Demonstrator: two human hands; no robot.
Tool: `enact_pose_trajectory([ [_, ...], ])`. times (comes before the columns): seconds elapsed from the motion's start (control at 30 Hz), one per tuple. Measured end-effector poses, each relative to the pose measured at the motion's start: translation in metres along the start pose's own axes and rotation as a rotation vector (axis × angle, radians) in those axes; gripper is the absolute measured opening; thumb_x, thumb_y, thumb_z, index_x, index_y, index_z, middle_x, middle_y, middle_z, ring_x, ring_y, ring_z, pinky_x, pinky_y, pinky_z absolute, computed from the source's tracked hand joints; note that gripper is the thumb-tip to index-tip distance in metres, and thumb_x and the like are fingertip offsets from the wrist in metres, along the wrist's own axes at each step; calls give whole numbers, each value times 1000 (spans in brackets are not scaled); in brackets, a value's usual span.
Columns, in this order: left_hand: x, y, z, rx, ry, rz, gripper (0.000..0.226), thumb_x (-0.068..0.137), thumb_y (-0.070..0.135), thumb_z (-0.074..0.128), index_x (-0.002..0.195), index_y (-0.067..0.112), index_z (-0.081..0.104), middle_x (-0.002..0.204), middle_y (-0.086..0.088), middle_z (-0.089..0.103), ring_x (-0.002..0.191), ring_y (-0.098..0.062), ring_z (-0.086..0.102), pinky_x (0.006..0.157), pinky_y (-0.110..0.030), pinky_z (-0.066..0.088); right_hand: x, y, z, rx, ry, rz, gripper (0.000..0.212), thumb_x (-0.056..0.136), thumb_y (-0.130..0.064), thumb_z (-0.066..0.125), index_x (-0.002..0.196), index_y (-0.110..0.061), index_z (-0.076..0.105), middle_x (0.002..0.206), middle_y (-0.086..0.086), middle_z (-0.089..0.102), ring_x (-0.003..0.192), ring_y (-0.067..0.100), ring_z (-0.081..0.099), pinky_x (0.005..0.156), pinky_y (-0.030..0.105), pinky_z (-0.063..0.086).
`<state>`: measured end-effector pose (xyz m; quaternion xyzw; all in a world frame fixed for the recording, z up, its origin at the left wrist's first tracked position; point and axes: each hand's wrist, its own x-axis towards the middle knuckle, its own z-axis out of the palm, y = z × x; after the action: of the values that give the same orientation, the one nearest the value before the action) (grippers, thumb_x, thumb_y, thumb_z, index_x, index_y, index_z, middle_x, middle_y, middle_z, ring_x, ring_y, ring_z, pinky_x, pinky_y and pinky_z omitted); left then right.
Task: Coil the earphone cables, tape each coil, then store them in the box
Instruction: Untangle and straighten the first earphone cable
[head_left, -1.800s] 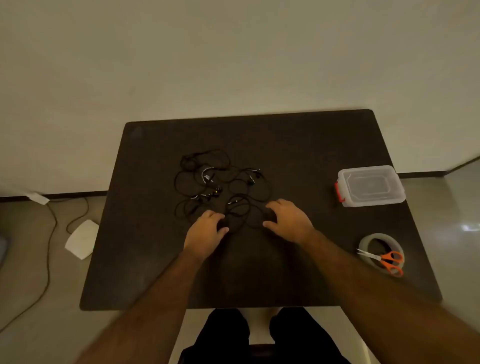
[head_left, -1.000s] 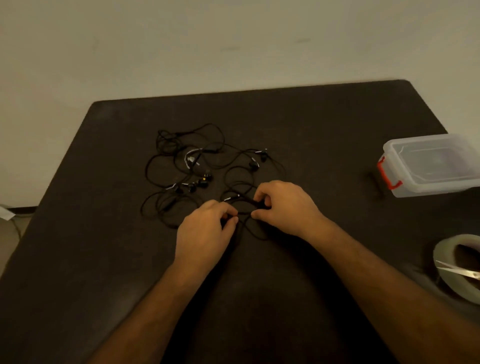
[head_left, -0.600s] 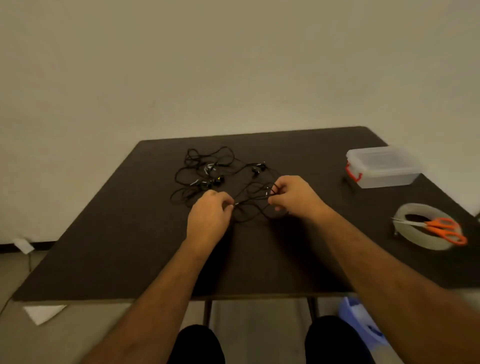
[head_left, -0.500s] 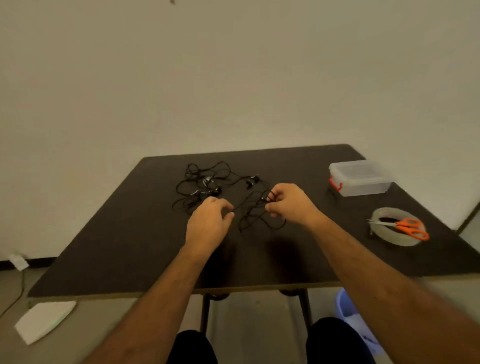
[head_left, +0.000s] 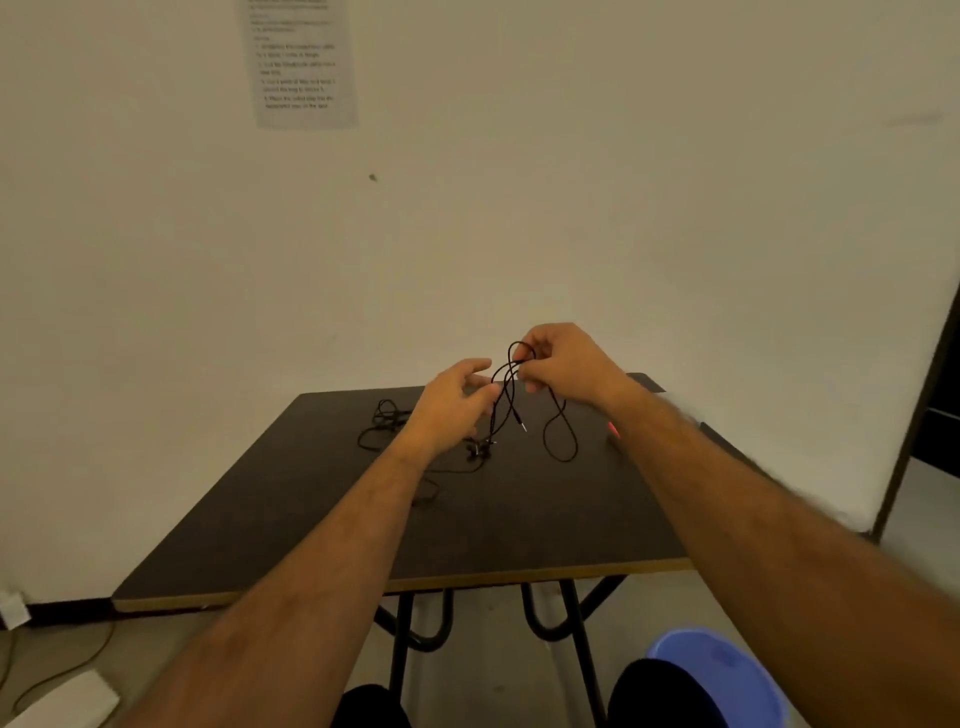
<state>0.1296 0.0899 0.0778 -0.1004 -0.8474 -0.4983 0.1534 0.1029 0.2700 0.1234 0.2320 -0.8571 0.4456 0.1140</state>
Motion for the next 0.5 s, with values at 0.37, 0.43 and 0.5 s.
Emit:
enact_pose_trajectory([
  [0.37,-8,-83,-5,428,-226,-325,55,94,32,65,144,19,45,140,-8,54,122,-24,55,100,-38,50,36,-23,-21,157,196,141,15,91,4,56,92,-10,63,89,12,67,56,18,70,46,26,51],
  [0.43,-18,-113,0,472,-321,-423,62,94,32,64,149,21,38,149,-9,45,133,-25,47,109,-37,41,47,-25,-22,216,220,136,15,92,3,55,94,-9,64,92,14,69,56,18,71,46,26,52],
  [0.5,-18,-133,3,557,-350,-448,63,96,35,61,151,23,34,152,-7,41,136,-24,43,111,-38,38,60,-27,-22,228,236,91,18,93,3,52,93,-10,65,95,14,68,56,16,71,46,25,51],
])
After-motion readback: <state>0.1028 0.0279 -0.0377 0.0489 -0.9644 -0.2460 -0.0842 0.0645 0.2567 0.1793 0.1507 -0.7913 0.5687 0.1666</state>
